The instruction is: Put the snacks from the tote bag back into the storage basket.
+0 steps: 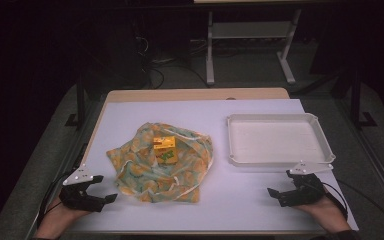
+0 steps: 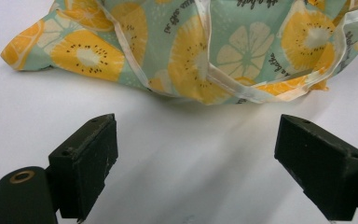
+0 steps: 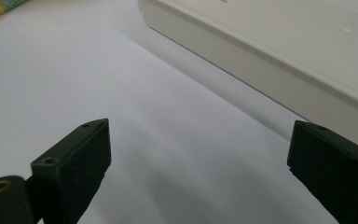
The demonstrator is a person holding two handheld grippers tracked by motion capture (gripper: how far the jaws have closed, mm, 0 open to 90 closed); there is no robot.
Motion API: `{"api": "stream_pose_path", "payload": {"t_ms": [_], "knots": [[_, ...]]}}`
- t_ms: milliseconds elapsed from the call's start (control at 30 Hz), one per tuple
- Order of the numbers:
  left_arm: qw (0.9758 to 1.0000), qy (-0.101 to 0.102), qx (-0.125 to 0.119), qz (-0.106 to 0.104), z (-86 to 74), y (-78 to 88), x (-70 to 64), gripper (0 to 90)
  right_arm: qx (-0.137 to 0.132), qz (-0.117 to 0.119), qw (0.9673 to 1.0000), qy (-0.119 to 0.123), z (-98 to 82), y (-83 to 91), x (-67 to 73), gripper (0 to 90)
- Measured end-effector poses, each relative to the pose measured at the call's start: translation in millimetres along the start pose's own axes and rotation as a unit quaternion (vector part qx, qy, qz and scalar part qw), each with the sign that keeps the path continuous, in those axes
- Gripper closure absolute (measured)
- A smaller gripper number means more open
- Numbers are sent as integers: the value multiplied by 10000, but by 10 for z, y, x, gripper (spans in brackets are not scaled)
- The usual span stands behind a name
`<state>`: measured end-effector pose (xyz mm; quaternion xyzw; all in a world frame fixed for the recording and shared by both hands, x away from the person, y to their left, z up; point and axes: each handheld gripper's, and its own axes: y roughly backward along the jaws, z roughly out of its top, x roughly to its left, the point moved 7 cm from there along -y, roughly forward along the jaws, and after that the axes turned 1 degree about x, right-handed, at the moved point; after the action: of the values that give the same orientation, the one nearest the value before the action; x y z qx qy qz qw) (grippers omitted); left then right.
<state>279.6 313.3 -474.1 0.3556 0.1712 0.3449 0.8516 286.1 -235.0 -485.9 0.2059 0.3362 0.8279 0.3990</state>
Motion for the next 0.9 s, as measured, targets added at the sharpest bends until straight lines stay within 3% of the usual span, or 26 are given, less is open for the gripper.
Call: {"api": "stream_pose_path", "payload": {"t_ms": [433,900], "knots": [[10000,-37,-19,-86,64,41,-43,133,-18,99,9999,29,44,-29,42,59],[9995,-111,-130,-265,290,25,-76,143,-48,34,10000,44,29,14,95,62]]}}
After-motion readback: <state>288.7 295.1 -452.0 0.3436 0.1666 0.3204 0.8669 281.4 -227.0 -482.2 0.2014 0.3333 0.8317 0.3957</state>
